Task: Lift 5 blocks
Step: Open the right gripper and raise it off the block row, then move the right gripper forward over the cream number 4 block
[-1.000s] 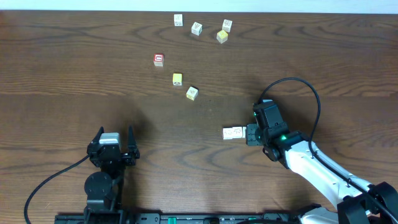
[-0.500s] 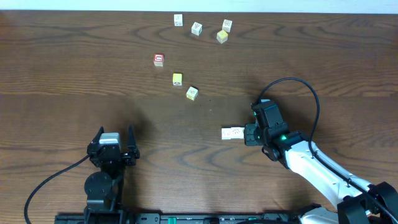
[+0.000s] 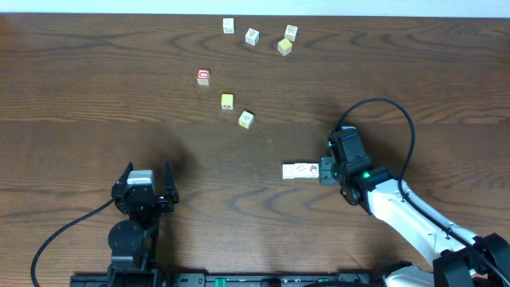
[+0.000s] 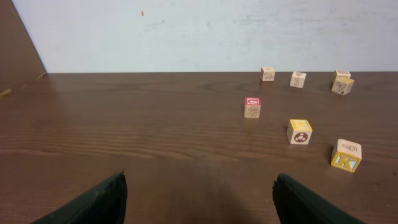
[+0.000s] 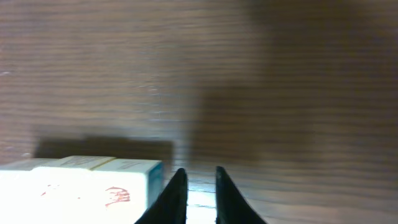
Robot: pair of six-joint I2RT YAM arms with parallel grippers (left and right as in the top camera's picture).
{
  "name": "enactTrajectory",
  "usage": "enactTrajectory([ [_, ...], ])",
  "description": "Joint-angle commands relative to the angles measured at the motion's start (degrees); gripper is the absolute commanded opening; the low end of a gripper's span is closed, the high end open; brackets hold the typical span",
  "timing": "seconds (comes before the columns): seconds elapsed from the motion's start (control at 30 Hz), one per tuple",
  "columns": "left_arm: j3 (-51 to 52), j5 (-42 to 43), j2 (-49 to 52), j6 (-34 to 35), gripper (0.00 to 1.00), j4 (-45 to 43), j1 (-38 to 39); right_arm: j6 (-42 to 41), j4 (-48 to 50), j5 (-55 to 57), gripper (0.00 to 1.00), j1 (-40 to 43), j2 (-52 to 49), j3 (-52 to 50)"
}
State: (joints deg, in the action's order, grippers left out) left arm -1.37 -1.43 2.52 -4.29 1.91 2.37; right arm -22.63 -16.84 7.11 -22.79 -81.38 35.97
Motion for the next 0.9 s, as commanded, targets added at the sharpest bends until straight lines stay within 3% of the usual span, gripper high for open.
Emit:
enactTrajectory([
  [0.0,1.1,-0.7,-0.1,0.5,0.75,2.1,0.2,-0.7,-1.2,2.1,0.09,1.6,-0.2,2.5],
  [0.13,1.1,-0.7,-0.1,0.5,0.75,2.1,0.2,4.4,-1.8,-1.3,0.24,1.7,0.0,6.7],
  [0.23,1.1,-0.7,-0.1,0.5,0.76,2.1,0.2,11.6,-3.0,-7.4,0.5,1.7,0.0,12.5],
  [0.4,1.1,-0.7,-0.1,0.5,0.75,2.1,0.2,14.2,-2.9,-7.2,0.61,1.7,-1.4,20.2],
  [0.6,1.1,-0.7,-0.1,0.5,0.75,2.1,0.2,17.7,-2.4,-14.1,0.75,1.4,-9.8,28.7],
  [0.87,1.1,-0.7,-0.1,0.5,0.75,2.1,0.2,21.0,-5.5,-15.3,0.81,-3.2,-23.1,41.8],
])
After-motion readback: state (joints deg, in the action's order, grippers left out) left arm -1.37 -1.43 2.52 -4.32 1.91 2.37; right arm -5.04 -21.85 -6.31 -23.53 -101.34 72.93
